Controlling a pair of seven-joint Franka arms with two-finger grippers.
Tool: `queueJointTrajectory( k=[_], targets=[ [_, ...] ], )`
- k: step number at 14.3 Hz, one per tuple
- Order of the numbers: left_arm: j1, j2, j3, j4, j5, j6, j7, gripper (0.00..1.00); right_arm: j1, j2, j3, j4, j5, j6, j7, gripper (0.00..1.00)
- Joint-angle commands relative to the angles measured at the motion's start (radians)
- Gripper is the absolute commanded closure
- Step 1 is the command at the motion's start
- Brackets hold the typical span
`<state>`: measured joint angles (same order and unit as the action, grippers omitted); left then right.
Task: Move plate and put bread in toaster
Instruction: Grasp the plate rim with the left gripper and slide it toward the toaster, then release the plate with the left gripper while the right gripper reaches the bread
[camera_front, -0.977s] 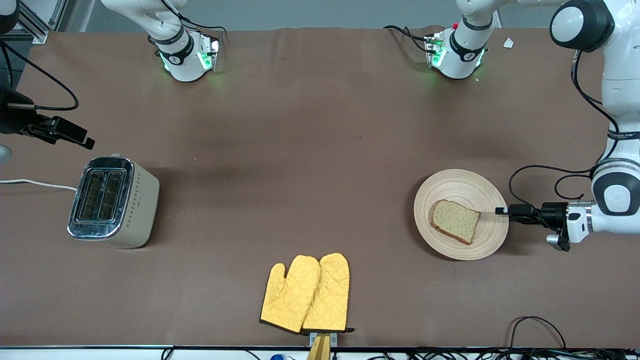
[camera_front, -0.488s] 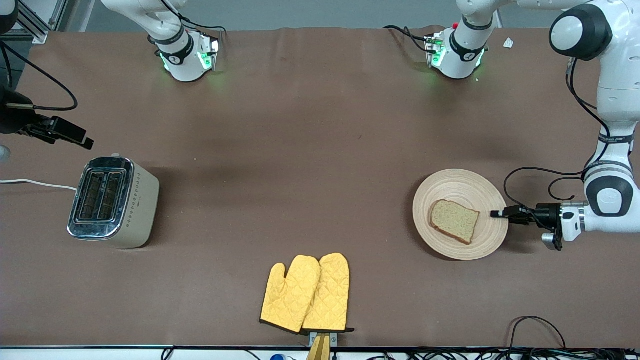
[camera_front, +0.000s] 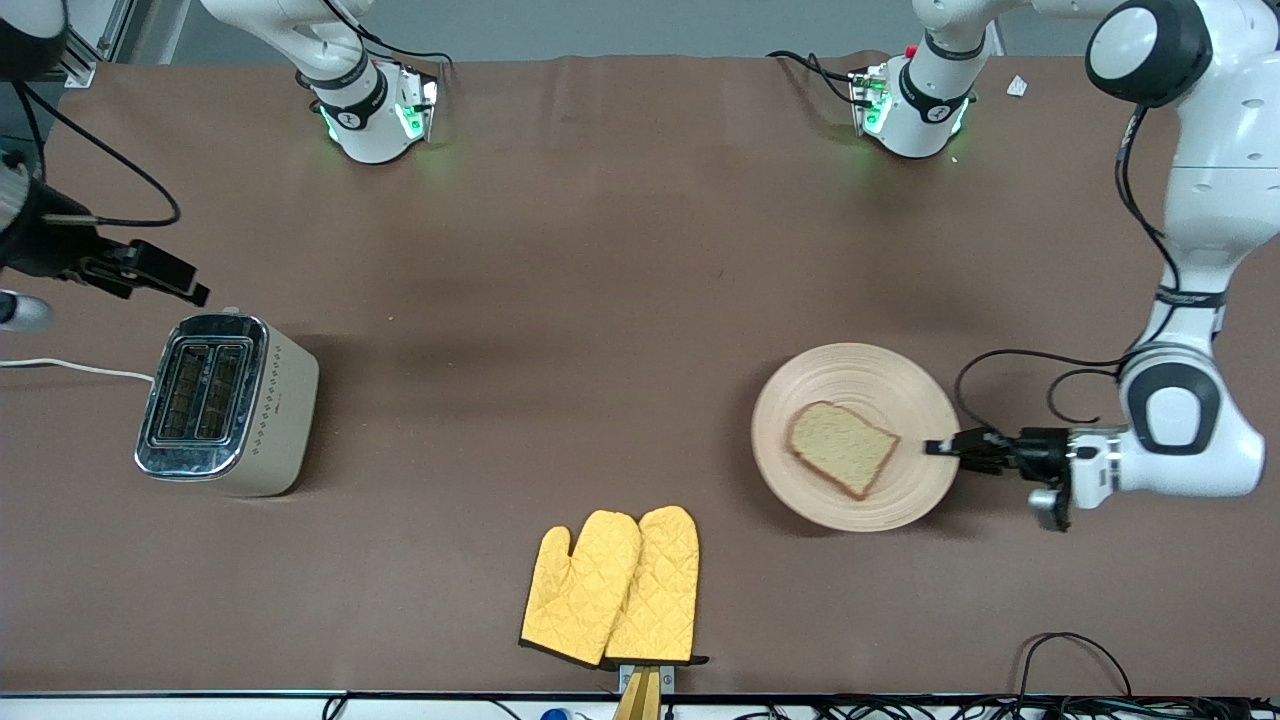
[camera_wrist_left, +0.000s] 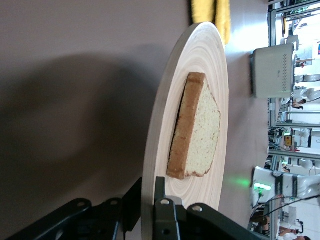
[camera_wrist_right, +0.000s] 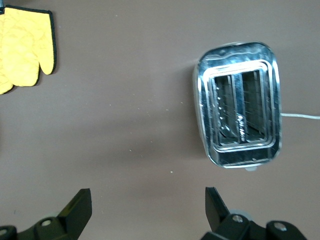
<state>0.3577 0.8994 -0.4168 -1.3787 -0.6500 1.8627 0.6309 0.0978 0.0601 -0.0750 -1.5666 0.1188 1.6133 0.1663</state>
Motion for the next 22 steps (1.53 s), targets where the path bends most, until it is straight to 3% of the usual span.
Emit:
queueJointTrajectory(
  k=[1, 4, 8, 10, 13, 14, 15, 17, 20, 22],
  targets=[
    [-0.13, -0.007, -0.068, 0.007, -0.091, 0.114, -0.146, 1.0, 0.026, 0.078, -0.003, 0.002, 0.018, 0.058, 0.005, 0.0],
    [-0.357, 0.021, -0.063, 0.007, -0.283, 0.271, -0.186, 1.0, 0.046, 0.196, -0.003, 0.002, 0.021, 0.121, 0.005, 0.0],
    [-0.601, 0.108, -0.065, 0.029, -0.391, 0.539, -0.181, 1.0, 0.066, 0.291, -0.002, 0.0, 0.024, 0.2, 0.009, 0.0],
    [-0.673, 0.179, -0.063, 0.088, -0.437, 0.555, -0.18, 1.0, 0.08, 0.302, -0.002, -0.054, 0.024, 0.291, 0.01, 0.0],
    [-0.701, 0.219, -0.062, 0.101, -0.442, 0.556, -0.171, 0.99, 0.114, 0.296, -0.003, -0.197, 0.024, 0.407, 0.007, 0.0],
    [-0.703, 0.219, -0.062, 0.099, -0.441, 0.558, -0.171, 0.94, 0.129, 0.294, -0.002, -0.226, 0.024, 0.427, 0.009, 0.0],
    [-0.703, 0.217, -0.062, 0.099, -0.441, 0.558, -0.171, 0.81, 0.144, 0.293, -0.003, -0.246, 0.024, 0.447, 0.01, 0.0],
    [-0.695, 0.205, -0.062, 0.096, -0.441, 0.556, -0.195, 0.01, 0.161, 0.288, -0.002, -0.268, 0.024, 0.459, 0.06, 0.0],
    [-0.668, 0.153, -0.013, 0.098, -0.357, 0.527, -0.296, 0.0, 0.232, 0.262, -0.002, -0.332, 0.024, 0.509, 0.207, 0.0],
    [-0.608, 0.145, -0.003, 0.122, -0.272, 0.378, -0.364, 0.0, 0.246, 0.256, -0.002, -0.424, 0.024, 0.612, 0.281, 0.0]
  ],
)
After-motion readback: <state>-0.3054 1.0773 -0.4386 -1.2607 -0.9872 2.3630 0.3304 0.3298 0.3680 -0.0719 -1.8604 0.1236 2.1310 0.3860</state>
